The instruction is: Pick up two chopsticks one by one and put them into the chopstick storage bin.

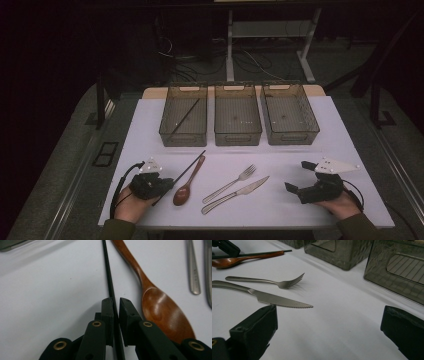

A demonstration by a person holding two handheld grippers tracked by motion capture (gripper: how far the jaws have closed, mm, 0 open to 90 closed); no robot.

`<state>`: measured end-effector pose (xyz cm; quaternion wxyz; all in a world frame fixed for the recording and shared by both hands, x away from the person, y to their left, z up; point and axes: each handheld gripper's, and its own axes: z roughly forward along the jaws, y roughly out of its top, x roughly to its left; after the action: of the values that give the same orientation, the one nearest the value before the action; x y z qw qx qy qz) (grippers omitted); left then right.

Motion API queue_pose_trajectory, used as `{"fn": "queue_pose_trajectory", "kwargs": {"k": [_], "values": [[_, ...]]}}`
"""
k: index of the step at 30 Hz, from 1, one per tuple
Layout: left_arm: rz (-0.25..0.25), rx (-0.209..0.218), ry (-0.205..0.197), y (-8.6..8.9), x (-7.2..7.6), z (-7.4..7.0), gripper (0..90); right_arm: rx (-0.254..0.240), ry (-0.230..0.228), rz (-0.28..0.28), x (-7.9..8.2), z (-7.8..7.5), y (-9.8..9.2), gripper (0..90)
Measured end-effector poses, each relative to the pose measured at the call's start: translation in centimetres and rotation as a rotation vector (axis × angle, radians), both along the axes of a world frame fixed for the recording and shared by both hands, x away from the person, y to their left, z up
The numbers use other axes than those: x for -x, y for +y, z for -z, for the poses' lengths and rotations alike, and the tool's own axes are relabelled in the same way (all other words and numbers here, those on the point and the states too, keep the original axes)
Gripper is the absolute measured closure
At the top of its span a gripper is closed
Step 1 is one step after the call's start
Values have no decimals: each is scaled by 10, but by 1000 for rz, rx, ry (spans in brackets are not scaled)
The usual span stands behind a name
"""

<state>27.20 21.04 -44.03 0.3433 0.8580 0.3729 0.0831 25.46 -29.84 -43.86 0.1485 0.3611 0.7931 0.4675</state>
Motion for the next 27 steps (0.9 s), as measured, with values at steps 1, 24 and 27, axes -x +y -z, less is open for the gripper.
{"fn": "queue_pose_trajectory", "kwargs": {"k": [1,24,27], "values": [[-2,0,0,0,0,0,813,0,0,0,0,0,0,3],[-47,10,25,2,-1,-1,851,-3,-4,-1,0,-1,0,3],[-45,14,20,3,-1,-1,851,-3,-3,-1,0,0,0,3]]}}
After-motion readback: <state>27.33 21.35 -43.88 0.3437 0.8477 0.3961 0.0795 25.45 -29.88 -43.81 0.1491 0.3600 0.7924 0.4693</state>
